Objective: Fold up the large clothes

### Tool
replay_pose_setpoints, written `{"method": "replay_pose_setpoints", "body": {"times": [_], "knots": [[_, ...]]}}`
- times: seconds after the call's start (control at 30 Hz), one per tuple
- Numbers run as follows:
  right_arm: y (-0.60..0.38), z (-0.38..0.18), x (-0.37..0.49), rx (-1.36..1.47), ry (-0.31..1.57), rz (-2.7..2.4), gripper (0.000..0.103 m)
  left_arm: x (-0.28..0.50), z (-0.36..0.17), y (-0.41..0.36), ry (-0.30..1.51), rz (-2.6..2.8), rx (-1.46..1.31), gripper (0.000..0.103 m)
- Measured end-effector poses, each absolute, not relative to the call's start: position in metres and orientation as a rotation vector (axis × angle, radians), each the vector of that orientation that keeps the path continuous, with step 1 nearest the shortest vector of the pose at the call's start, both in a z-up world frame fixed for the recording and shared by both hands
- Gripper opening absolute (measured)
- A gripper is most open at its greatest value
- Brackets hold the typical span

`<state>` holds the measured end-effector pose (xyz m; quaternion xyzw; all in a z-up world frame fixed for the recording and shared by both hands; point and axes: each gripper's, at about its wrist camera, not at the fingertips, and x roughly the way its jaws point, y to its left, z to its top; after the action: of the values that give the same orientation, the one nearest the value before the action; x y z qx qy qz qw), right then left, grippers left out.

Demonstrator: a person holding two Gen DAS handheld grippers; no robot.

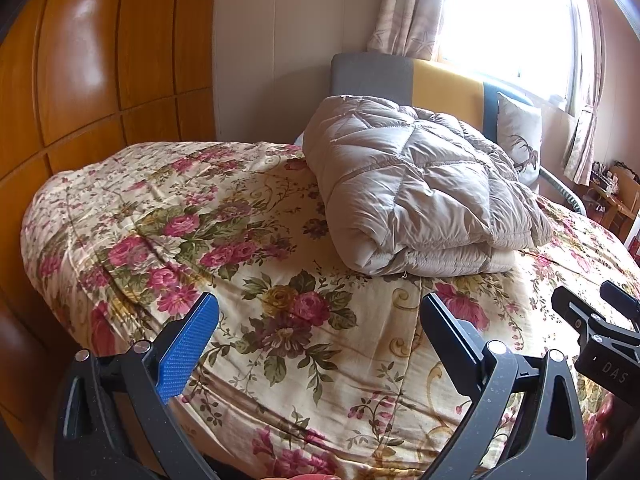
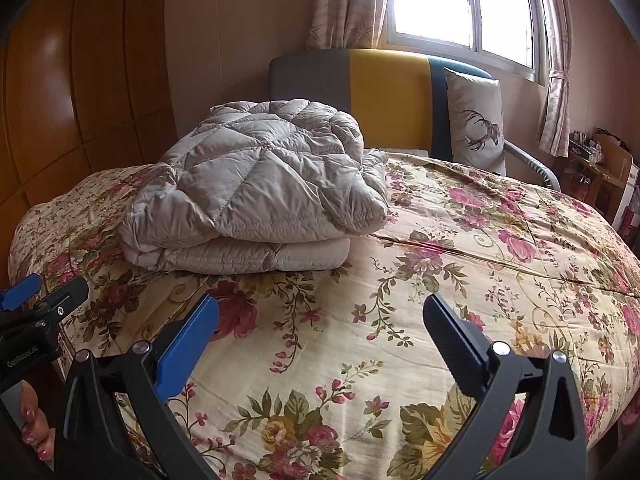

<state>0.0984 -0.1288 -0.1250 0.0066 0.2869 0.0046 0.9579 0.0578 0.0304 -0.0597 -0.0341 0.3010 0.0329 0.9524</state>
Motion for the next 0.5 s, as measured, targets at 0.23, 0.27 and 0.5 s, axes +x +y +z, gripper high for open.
{"method": "replay_pose_setpoints", "body": {"times": [0.23, 0.27, 0.5], "knots": [[-0.1289, -0.1258, 0.0991, 0.018, 0.591, 0.014, 0.101, 0.0591, -0.0613, 0.0320, 0.619, 0.068, -0.073, 0.099], [-0.1286, -0.1259, 0.0992, 0.018, 0.591, 0.014, 0.101, 0.0590, -0.0614, 0.0321, 0.619, 0.068, -0.073, 0.099], [-0.1280, -0.1264, 0.0993, 0.017, 0.592, 0.016, 0.101, 0.0599, -0.0617, 0.0332, 0.620, 0.067, -0.072, 0.099]]}}
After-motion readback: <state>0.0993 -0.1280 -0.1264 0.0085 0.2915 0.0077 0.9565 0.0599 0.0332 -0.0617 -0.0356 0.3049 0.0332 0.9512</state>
